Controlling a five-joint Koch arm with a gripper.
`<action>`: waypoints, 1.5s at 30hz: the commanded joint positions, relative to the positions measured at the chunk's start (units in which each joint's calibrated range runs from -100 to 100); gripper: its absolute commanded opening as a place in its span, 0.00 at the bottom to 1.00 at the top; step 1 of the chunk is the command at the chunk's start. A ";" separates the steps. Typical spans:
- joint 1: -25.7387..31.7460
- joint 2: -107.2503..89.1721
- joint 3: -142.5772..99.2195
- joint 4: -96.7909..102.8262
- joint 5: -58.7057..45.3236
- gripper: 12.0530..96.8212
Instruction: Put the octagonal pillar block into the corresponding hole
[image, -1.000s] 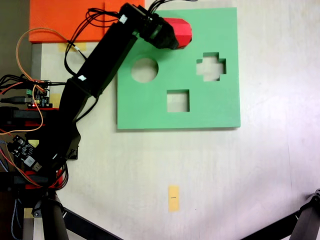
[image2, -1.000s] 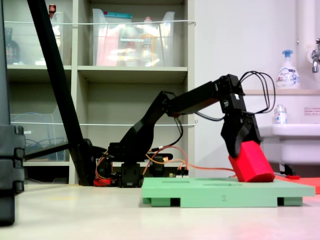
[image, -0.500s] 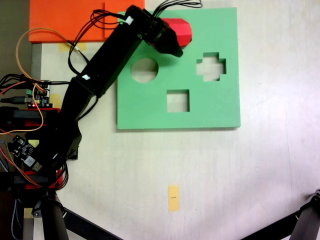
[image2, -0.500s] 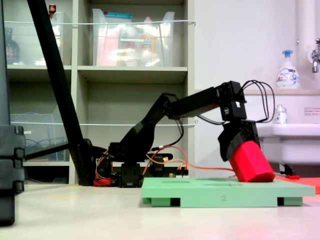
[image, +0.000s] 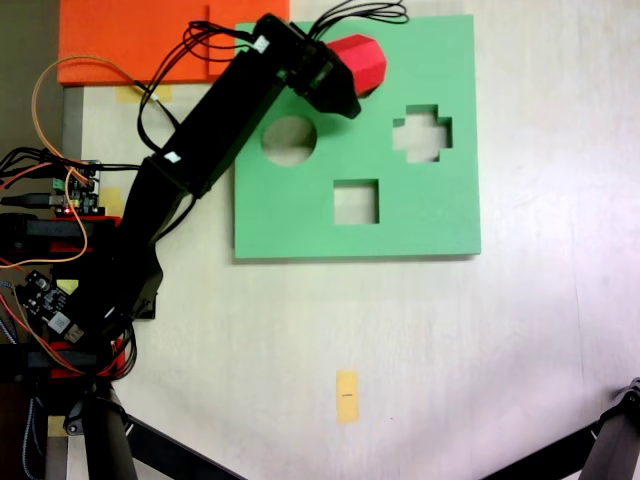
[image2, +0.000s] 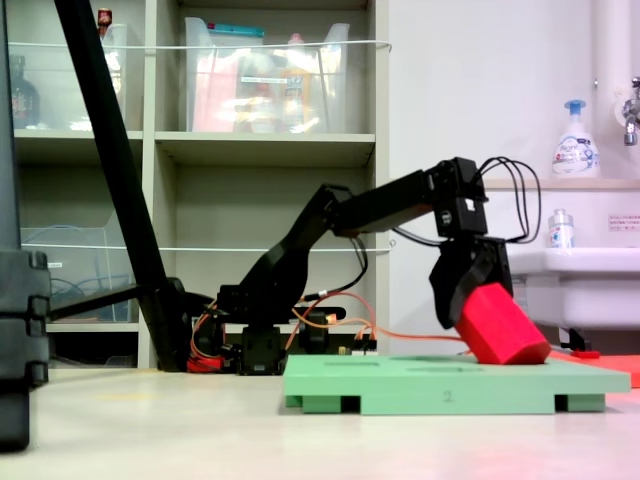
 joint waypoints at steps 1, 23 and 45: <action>-0.39 -3.51 2.81 0.00 0.20 0.35; -0.54 -8.68 2.81 0.00 0.49 0.15; 1.12 -21.25 2.61 0.00 0.78 0.14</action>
